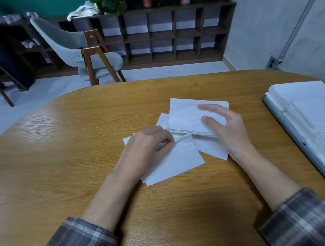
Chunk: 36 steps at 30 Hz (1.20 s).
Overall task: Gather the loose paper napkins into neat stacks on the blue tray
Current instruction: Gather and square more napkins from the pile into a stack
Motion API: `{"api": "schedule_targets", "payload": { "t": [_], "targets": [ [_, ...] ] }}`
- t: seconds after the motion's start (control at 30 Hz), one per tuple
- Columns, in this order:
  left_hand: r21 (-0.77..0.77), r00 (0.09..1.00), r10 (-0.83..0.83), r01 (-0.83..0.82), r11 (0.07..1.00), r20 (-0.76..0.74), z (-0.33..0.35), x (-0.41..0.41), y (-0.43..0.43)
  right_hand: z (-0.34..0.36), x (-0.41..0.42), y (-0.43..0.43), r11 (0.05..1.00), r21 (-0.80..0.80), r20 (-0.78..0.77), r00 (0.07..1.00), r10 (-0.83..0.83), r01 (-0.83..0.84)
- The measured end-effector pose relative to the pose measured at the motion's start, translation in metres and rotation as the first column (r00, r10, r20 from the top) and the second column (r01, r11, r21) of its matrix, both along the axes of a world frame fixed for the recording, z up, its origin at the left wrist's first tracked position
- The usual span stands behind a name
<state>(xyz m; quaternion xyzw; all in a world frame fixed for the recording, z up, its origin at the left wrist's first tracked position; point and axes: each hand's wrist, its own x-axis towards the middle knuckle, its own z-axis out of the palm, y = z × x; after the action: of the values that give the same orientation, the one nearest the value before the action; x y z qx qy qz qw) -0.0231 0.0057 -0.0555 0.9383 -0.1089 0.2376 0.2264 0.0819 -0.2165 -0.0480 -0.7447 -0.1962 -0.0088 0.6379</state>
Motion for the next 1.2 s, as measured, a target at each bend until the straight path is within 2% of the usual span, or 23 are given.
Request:
{"api": "schedule_targets", "payload": {
  "t": [0.2, 0.3, 0.4, 0.67, 0.9, 1.07, 1.2],
  "targets": [
    [-0.029, 1.000, -0.018, 0.018, 0.999, -0.002, 0.001, 0.001, 0.000, 0.000, 0.001, -0.001, 1.000, 0.007, -0.003, 1.000, -0.016, 0.016],
    [-0.160, 0.969, -0.134, 0.101, 0.982, -0.207, 0.005, -0.004, -0.009, 0.000, 0.001, 0.000, 1.000, 0.012, -0.004, 1.000, -0.017, 0.018],
    [-0.156, 0.912, -0.209, 0.163, 0.974, -0.353, 0.003, -0.007, -0.018, 0.000, 0.001, 0.000, 1.000, 0.006, -0.003, 1.000, -0.020, 0.020],
    [-0.205, 0.917, -0.224, 0.162, 0.965, -0.331, 0.003, -0.009, -0.021, 0.002, -0.001, 0.001, 1.000, 0.003, -0.014, 1.000, -0.012, 0.012],
    [-0.336, 0.909, -0.215, 0.089, 0.938, -0.357, 0.012, -0.010, -0.016, 0.005, -0.002, -0.002, 1.000, 0.009, 0.040, 0.999, -0.007, 0.007],
    [-0.565, 0.913, -0.267, 0.051, 0.824, -0.307, 0.025, -0.009, -0.006, 0.008, -0.003, -0.006, 0.999, -0.007, 0.150, 0.988, 0.043, -0.043],
    [-0.661, 0.938, -0.256, 0.040, 0.749, -0.233, 0.035, -0.009, -0.005, 0.014, -0.008, -0.007, 0.976, -0.065, 0.130, 0.968, 0.216, -0.209]
  ]
}}
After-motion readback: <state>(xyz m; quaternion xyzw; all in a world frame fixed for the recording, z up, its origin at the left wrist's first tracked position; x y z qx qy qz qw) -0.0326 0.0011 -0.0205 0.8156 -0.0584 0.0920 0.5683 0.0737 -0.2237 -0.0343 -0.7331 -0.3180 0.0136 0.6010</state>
